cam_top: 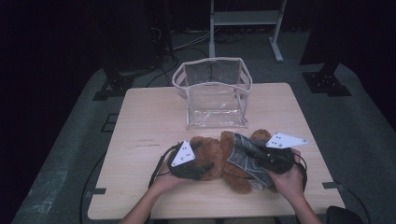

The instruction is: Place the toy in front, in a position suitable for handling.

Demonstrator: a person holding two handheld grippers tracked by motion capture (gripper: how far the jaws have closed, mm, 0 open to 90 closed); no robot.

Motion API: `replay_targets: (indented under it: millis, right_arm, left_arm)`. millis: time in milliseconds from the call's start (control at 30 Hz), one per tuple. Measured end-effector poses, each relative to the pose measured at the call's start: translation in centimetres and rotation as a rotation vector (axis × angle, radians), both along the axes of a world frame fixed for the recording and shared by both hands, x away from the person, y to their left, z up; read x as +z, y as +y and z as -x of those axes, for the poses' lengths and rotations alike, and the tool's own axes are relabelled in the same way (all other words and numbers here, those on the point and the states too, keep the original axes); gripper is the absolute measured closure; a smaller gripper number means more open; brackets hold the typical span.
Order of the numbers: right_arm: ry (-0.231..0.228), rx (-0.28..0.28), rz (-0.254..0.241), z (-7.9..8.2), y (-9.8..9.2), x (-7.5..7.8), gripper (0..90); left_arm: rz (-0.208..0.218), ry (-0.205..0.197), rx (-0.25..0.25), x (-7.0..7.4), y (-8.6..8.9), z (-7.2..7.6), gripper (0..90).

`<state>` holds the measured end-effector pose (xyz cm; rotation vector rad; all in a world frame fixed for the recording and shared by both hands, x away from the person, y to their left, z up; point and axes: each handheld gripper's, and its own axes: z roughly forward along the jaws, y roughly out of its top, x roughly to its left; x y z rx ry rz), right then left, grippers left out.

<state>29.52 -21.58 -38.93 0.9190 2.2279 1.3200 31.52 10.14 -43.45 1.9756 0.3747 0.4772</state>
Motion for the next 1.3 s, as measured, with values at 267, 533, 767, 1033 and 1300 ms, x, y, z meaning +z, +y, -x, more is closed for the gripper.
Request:
replay_targets:
  millis: [267,533,767,1033,1300]
  right_arm:
    - [0.075,-0.109,-0.108,-1.6,-4.7,-0.8,71.7]
    - [0.045,-0.008,-0.090,-0.6,-2.5,-0.3,70.5]
    - [0.079,-0.108,-0.142,-1.2,-5.0,-0.6,71.9]
    - [0.027,0.039,-0.047,0.0,-0.3,0.0,71.5]
    - [0.052,-0.108,-0.074,-1.5,-3.8,-0.6,71.8]
  left_arm:
    - [0.005,0.004,0.016,-0.1,0.1,-0.1,19.3]
    - [0.022,0.018,-0.019,-0.1,1.1,-0.1,15.0]
    - [0.027,0.044,-0.038,-0.3,2.1,-0.2,17.5]
    - [0.012,0.035,-0.004,-0.3,0.0,0.0,22.5]
    - [-0.021,0.008,-0.057,-0.4,-0.9,0.8,22.3]
